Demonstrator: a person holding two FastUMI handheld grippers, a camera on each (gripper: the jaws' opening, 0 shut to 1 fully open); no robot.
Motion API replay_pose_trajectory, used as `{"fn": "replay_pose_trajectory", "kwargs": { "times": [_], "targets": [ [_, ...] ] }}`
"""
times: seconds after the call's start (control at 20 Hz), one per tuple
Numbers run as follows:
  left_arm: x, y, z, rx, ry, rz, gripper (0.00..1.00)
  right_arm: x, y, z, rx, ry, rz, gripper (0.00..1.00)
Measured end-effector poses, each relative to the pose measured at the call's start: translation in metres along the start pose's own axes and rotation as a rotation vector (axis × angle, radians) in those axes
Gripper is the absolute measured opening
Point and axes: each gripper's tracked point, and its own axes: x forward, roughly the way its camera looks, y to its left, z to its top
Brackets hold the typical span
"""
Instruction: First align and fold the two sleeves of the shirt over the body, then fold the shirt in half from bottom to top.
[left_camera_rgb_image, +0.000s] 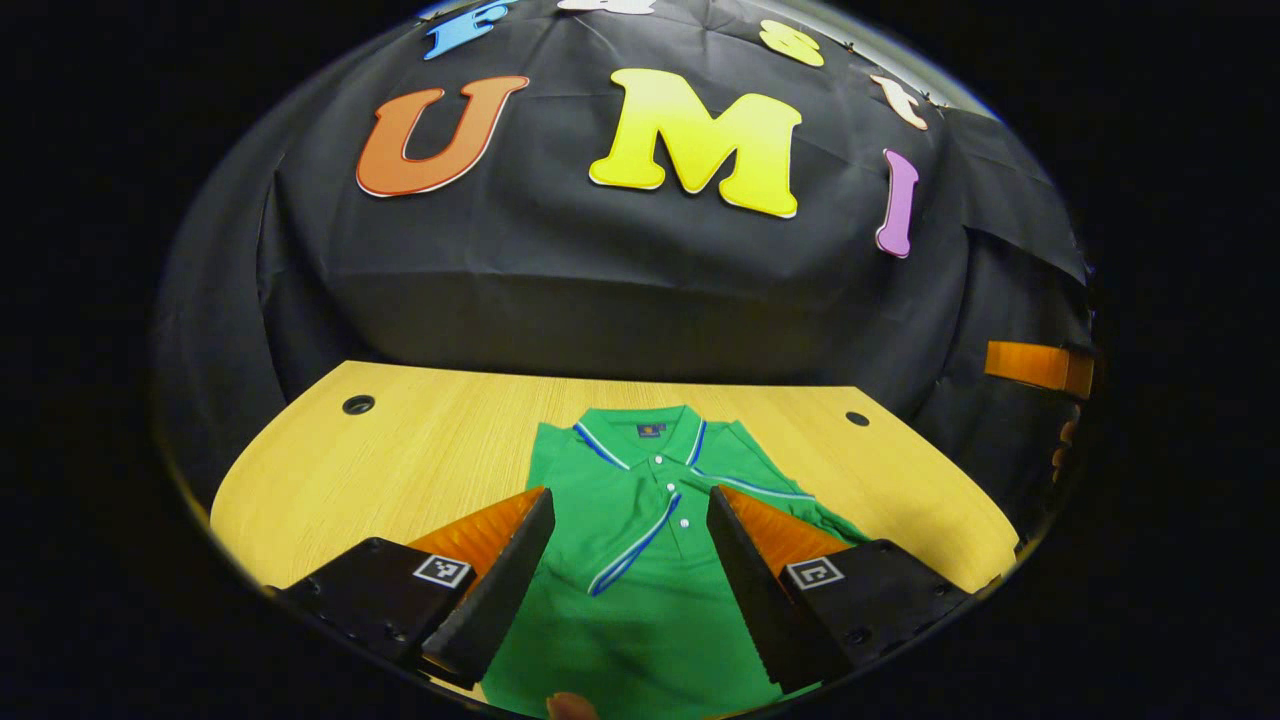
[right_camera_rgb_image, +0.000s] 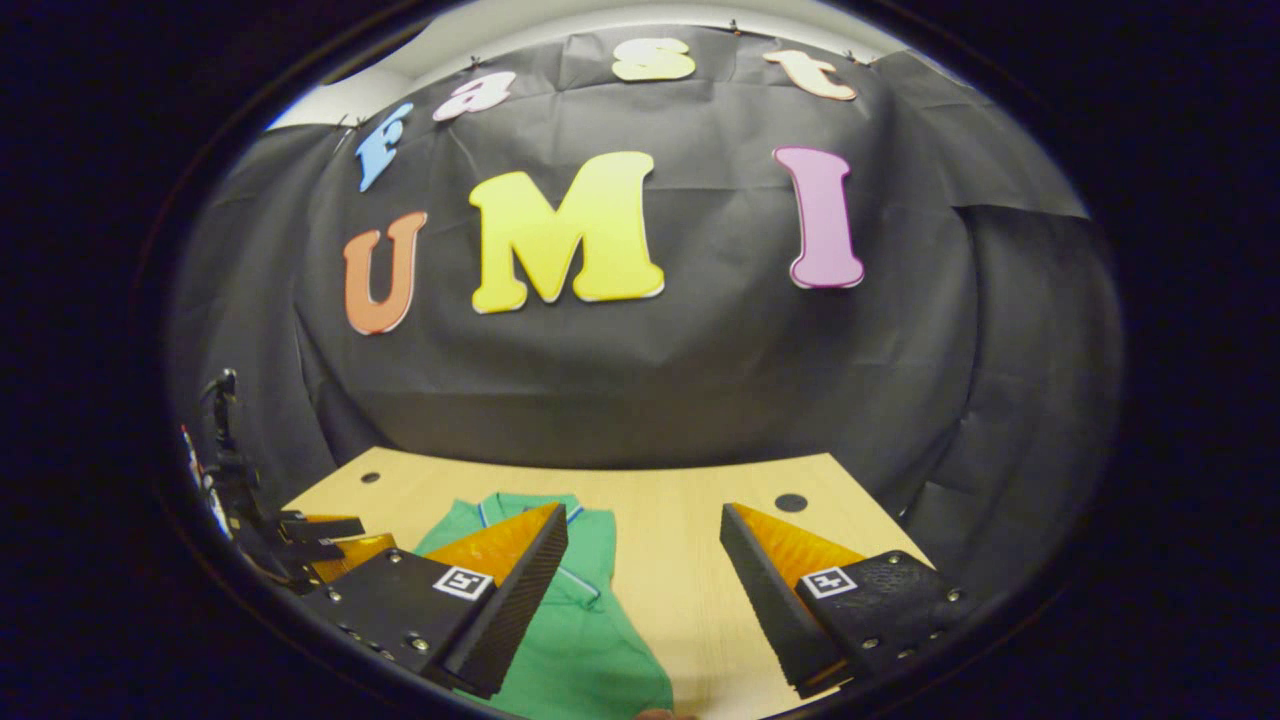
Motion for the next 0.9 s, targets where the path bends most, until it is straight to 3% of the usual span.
{"fn": "replay_pose_trajectory", "kwargs": {
  "times": [0.4,0.6,0.9],
  "targets": [
    [-0.085,0.008,-0.067,0.002,0.157,0.046,0.99,-0.062,0.024,-0.099,0.011,0.211,0.052,0.96],
    [-0.118,0.01,-0.098,-0.064,0.245,0.078,0.99,-0.09,0.022,-0.135,0.056,0.294,0.032,0.96],
    [-0.169,0.026,-0.15,-0.068,0.377,0.16,0.99,-0.137,0.003,-0.209,0.05,0.469,-0.015,0.96]
  ]
}}
